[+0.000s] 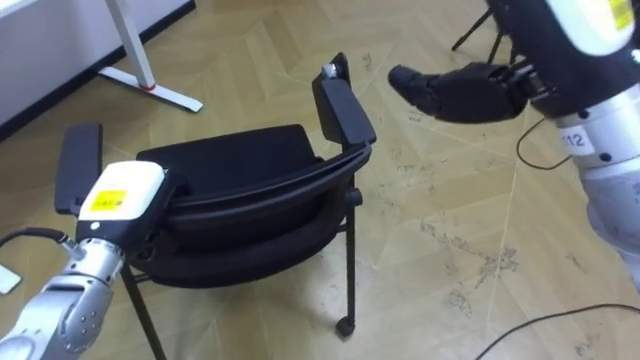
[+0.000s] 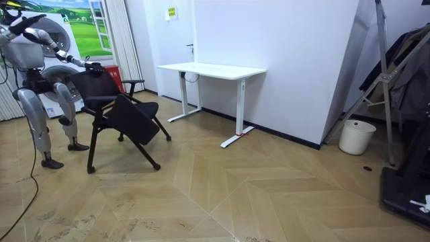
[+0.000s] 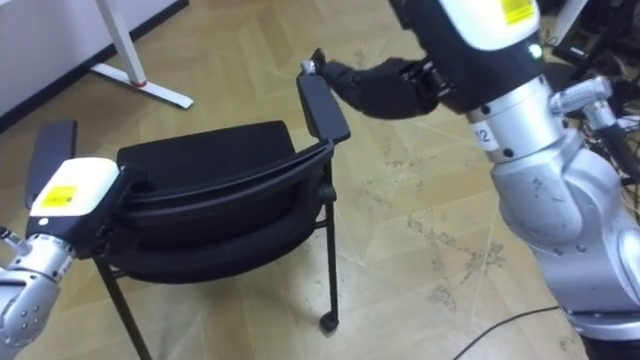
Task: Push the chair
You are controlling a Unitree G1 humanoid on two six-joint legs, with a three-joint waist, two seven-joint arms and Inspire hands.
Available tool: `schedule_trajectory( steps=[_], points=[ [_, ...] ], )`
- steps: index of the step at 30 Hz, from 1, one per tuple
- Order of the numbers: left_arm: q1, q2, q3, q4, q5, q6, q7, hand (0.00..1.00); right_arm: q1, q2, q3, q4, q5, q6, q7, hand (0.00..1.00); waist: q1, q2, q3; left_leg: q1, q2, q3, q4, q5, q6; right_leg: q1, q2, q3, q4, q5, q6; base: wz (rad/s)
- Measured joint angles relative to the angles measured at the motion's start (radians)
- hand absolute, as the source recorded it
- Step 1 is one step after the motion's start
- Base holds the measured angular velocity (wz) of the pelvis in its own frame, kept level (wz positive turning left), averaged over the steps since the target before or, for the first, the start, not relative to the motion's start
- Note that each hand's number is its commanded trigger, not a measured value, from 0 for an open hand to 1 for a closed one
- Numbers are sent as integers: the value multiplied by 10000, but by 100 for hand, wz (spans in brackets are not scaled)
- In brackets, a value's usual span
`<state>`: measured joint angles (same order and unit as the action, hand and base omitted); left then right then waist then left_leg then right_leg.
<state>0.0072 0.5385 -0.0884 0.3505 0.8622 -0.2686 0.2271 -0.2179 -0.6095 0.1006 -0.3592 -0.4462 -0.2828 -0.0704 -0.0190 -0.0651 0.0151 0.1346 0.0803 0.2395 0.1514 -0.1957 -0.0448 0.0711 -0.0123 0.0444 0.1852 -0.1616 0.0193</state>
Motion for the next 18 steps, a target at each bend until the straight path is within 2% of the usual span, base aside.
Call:
schedule_trajectory(
  steps=[4,7,13,18],
  points=[
    [-180,330,-343,8,-193,-7,-3,100,9,-272,959,540,-352,11,447,0,47,-150,4,6,-3,-55,5,1,1,43,-14,-68,-4,1,-1,3],
    [-209,348,-374,0,-198,-51,5,100,12,-304,1558,774,-671,12,908,0,42,-165,6,-9,-8,-146,3,1,1,66,-27,-209,-11,1,-1,8],
    [-253,387,-447,-10,-197,-218,48,100,11,-311,1669,775,-755,6,1389,0,67,-163,6,-36,-4,-302,-6,0,0,151,-34,-386,-107,0,-1,7],
    [-432,395,-689,1,-198,-209,41,100,9,-483,1992,775,-829,7,1432,0,299,-166,5,-39,-2,-306,-10,0,-1,169,-32,-387,-159,1,-2,0]
  ],
)
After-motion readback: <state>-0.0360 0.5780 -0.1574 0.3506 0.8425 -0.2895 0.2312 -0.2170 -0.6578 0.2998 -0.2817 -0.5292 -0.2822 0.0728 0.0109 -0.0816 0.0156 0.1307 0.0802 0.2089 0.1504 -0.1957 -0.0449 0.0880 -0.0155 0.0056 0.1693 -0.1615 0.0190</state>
